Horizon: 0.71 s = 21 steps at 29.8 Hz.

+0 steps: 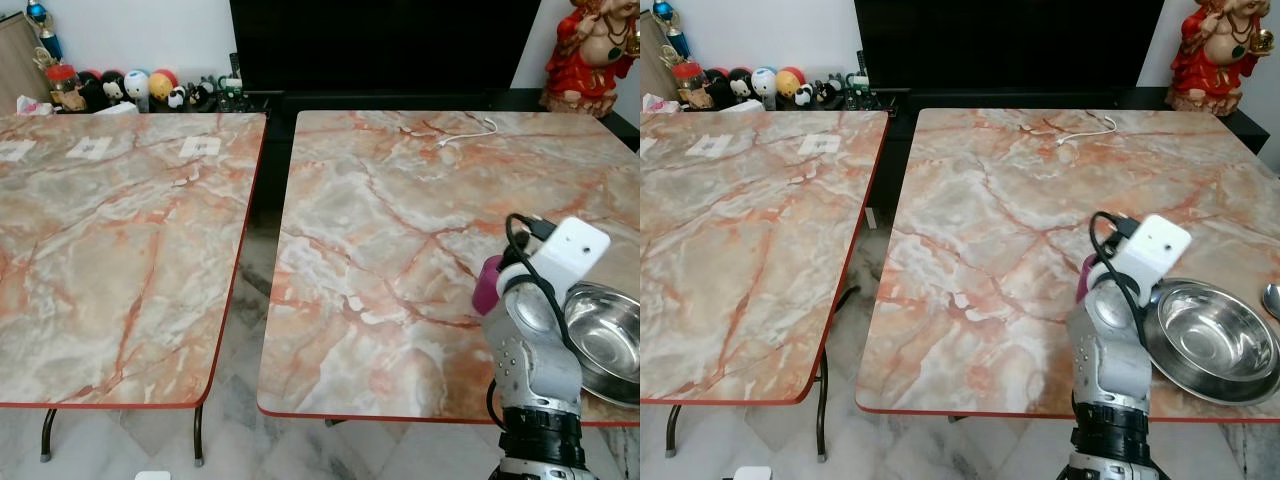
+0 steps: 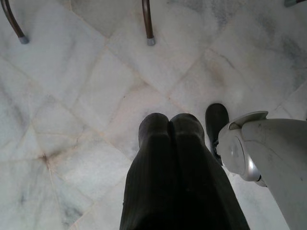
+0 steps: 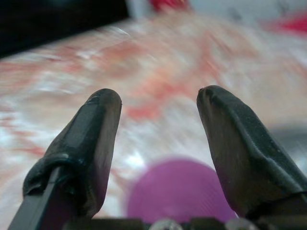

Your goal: Setting the table

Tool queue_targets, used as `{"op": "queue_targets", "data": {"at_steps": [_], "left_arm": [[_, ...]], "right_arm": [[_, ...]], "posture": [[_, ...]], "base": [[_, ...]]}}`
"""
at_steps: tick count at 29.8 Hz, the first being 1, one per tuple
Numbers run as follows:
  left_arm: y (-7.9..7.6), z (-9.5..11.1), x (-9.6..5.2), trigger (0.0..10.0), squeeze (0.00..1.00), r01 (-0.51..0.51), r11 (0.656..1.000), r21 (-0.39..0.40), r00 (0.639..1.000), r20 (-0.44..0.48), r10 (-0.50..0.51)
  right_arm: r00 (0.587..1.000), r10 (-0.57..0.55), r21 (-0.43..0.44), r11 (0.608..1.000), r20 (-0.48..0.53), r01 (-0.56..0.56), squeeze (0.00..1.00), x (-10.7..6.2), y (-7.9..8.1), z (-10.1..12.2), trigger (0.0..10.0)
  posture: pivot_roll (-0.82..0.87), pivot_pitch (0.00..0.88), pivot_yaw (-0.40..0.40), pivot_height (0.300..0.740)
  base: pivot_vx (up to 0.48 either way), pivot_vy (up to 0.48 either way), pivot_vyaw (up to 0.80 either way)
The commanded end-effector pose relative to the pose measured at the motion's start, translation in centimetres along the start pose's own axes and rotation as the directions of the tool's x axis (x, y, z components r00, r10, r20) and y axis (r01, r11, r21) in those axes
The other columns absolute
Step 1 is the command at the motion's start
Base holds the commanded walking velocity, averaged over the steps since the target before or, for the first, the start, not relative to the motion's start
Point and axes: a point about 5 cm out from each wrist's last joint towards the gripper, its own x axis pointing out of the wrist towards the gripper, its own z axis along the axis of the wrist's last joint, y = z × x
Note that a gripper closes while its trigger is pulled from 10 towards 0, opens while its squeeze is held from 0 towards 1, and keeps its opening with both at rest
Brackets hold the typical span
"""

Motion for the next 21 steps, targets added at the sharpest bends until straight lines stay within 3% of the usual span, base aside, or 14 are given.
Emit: {"op": "queue_targets", "data": {"at_steps": [1, 6, 11, 21], "left_arm": [[0.0, -0.4, -0.1, 10.0, 0.0, -0.003, 1.0, 0.005, 1.0, -0.019, 0.003], [0.0, -0.4, -0.1, 10.0, 0.0, -0.006, 1.0, 0.004, 1.0, -0.018, 0.006], [0.2, -0.4, -0.1, 10.0, 0.0, -0.008, 1.0, 0.005, 1.0, -0.018, 0.008], [0.4, -0.3, -0.1, 10.0, 0.0, -0.009, 1.0, 0.013, 1.0, -0.008, 0.009]], "right_arm": [[0.994, 0.099, -0.05, 0.994, 0.048, -0.097, 0.0, -0.3, 0.9, 0.5, 10.0], [0.988, 0.143, -0.063, 0.988, 0.056, -0.14, 0.0, -0.4, 0.8, 0.2, 10.0], [0.958, 0.276, -0.063, 0.961, 0.084, -0.271, 0.0, -1.1, 1.4, 0.0, 10.0], [0.932, 0.358, -0.106, 0.93, 0.046, -0.352, 0.0, -2.4, 1.3, -2.2, 10.0]], "posture": [[-0.01, 0.016, -0.003, 0.74], [-0.01, 0.016, -0.005, 0.74], [-0.03, 0.016, 0.001, 0.74], [-0.04, 0.0, 0.009, 0.74]], "base": [[0.0, 0.0, 0.0], [0.0, 0.0, 0.0], [0.0, 0.0, 0.0], [0.0, 0.0, 0.0]]}}
